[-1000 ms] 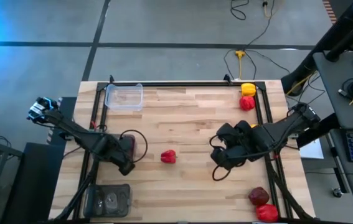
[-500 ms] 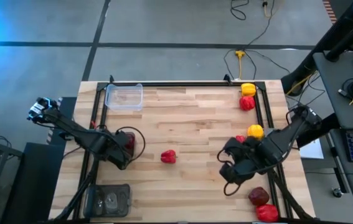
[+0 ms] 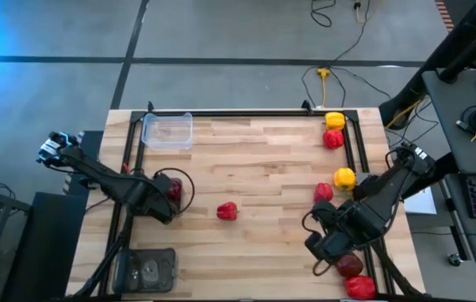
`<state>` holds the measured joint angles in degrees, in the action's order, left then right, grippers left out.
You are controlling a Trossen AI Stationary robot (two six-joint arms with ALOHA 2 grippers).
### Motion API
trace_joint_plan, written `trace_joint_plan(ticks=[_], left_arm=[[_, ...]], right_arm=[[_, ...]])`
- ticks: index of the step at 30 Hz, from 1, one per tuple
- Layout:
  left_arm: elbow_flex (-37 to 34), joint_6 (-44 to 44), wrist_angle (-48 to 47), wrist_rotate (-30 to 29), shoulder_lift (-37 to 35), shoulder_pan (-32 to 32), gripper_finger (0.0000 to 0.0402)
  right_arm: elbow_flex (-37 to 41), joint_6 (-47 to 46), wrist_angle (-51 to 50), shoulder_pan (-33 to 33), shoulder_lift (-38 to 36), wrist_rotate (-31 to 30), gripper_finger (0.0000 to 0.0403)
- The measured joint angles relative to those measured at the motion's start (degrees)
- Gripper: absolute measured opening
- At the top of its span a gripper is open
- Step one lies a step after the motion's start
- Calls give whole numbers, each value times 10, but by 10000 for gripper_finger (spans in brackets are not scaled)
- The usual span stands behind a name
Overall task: Sort produce into baskets
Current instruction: Put the red apple into the top black bin
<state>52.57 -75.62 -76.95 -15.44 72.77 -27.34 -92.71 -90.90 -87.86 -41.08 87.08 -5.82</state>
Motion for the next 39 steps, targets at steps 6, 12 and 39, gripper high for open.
trace_joint_plan(ticks=[6,12,39], left_arm=[[-37,-15,24,15,15,0,345],[17,-16,-7,-16,2,0,345],[92,155,235,-253,1,1,344]], right_arm=[[10,-46,12,-33,1,28,376],[11,-94,19,-53,1,31,376],[176,429,137,-139,106,260,376]])
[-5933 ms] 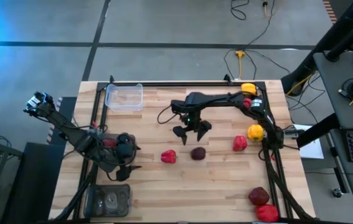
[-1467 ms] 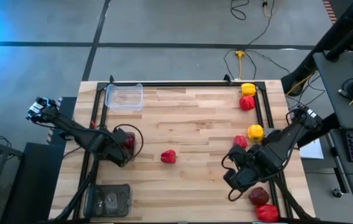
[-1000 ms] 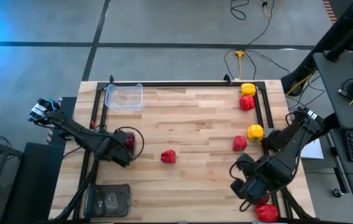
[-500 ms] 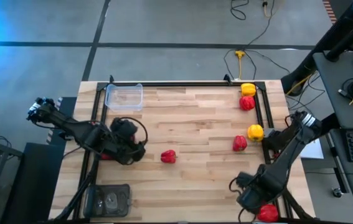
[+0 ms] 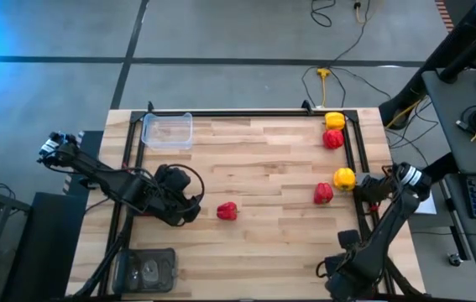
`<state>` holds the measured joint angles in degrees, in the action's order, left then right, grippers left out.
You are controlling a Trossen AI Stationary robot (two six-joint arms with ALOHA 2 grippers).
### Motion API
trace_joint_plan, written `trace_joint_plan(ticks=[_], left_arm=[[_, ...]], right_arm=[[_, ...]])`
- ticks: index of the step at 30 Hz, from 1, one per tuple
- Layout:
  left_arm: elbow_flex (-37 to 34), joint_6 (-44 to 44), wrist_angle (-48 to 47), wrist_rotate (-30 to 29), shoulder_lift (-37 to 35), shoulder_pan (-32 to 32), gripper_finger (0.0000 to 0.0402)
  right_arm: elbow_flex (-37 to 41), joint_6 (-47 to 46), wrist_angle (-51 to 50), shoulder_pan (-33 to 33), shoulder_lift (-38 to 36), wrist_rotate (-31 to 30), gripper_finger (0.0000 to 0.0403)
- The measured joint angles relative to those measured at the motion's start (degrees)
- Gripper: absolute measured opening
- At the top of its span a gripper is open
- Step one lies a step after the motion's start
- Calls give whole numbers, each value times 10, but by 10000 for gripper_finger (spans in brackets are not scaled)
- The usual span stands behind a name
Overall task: Sort produce into baskets
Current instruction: Put the red apple into the top black bin
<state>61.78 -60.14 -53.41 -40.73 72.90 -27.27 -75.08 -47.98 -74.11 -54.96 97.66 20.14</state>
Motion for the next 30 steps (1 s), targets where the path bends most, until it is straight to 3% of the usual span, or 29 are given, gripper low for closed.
trace_joint_plan(ticks=[12,21,26,30], left_arm=[[-4,-4,8,2,0,0,344],[-4,-4,8,2,-1,0,344],[-4,11,4,2,-7,0,344],[-4,12,-23,-1,-21,0,344]], right_arm=[[106,-20,89,1,-3,-11,374],[144,-15,96,25,-16,-14,328],[135,-22,81,64,-31,-77,313],[85,-8,41,120,-41,-141,314]])
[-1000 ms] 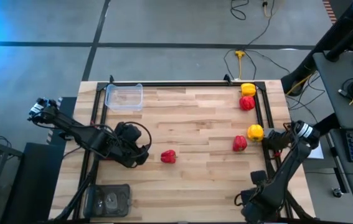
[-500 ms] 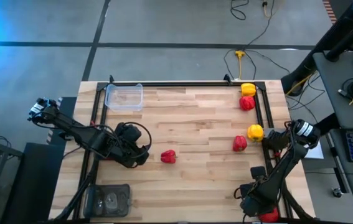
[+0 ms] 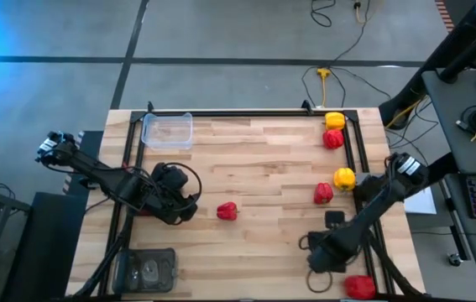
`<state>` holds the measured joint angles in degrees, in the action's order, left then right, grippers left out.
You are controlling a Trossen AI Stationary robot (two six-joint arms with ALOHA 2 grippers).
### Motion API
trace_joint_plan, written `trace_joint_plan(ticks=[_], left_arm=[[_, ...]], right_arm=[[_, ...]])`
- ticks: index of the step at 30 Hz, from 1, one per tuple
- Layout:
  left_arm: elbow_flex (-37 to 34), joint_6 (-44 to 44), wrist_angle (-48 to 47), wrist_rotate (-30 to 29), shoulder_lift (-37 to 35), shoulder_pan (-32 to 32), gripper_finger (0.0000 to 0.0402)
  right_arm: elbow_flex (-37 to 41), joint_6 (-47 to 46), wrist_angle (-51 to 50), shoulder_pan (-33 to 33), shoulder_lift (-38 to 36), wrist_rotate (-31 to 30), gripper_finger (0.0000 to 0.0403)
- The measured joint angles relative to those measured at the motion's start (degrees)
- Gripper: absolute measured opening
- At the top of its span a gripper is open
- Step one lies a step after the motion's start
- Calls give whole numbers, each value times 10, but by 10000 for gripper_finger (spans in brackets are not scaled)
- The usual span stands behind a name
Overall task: Sort produce into baskets
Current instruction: Put the red apple into the top black bin
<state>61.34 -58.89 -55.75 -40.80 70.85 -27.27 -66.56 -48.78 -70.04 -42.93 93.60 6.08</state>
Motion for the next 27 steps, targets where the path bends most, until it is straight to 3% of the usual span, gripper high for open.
trace_joint_plan(ticks=[7,12,18,27], left_arm=[[0,2,-62,-6,-43,0,344],[0,14,-98,-5,-66,0,344],[0,14,-100,13,-72,-1,345],[0,5,-194,24,-60,-1,345]], right_arm=[[-115,80,-2,130,3,-106,313],[-163,137,50,243,17,-154,314],[-183,170,158,354,53,-150,314],[-181,230,322,425,147,-121,316]])
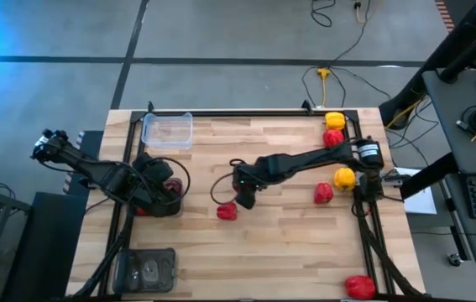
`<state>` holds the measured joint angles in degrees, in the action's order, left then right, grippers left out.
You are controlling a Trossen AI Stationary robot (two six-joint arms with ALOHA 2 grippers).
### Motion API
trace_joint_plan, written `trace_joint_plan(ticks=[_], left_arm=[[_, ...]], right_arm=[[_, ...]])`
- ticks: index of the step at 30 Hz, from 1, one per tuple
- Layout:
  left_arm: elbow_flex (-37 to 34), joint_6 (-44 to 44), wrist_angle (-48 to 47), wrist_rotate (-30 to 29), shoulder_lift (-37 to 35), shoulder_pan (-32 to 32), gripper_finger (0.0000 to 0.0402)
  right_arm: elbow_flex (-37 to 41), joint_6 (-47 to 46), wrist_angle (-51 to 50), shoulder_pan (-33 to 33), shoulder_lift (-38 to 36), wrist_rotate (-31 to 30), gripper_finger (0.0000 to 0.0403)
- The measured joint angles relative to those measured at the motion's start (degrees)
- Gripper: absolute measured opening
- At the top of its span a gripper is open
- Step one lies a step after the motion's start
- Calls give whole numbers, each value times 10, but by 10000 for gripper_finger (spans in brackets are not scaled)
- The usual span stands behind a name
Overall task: Sort produce into baskets
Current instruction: Put the red apple into the top black bin
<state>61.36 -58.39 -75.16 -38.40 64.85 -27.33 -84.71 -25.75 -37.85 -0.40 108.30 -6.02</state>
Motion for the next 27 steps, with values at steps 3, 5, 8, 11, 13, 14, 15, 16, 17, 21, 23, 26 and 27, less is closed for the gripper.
trace_joint_plan(ticks=[3,5,8,11,13,14,15,16,17,21,23,26,27], left_arm=[[0,-1,-14,1,5,-4,345],[0,-1,-12,-5,8,-8,345],[0,-5,-3,-25,15,-14,345],[0,-5,18,-29,25,-14,345],[0,-6,26,-30,33,-14,345],[0,-6,29,-31,36,-13,345],[0,-6,33,-32,40,-13,345],[0,-2,39,-32,44,-11,345],[0,6,48,-30,47,-8,344],[0,66,95,-2,56,15,345],[0,113,126,17,61,34,345],[0,192,189,48,70,72,345],[-1,223,217,67,74,86,345]], right_arm=[[0,8,43,10,17,5,317],[0,10,43,15,28,5,318],[0,27,46,16,40,5,330],[0,40,43,16,41,3,356],[0,41,39,15,38,5,373],[0,40,37,15,33,5,379],[0,40,35,15,27,5,383],[0,40,34,15,18,5,386],[0,42,34,15,6,5,387],[0,39,12,9,-42,1,389],[0,32,0,3,-68,-1,389],[0,19,-16,-17,-110,-19,389],[0,13,-20,-26,-124,-30,390]])
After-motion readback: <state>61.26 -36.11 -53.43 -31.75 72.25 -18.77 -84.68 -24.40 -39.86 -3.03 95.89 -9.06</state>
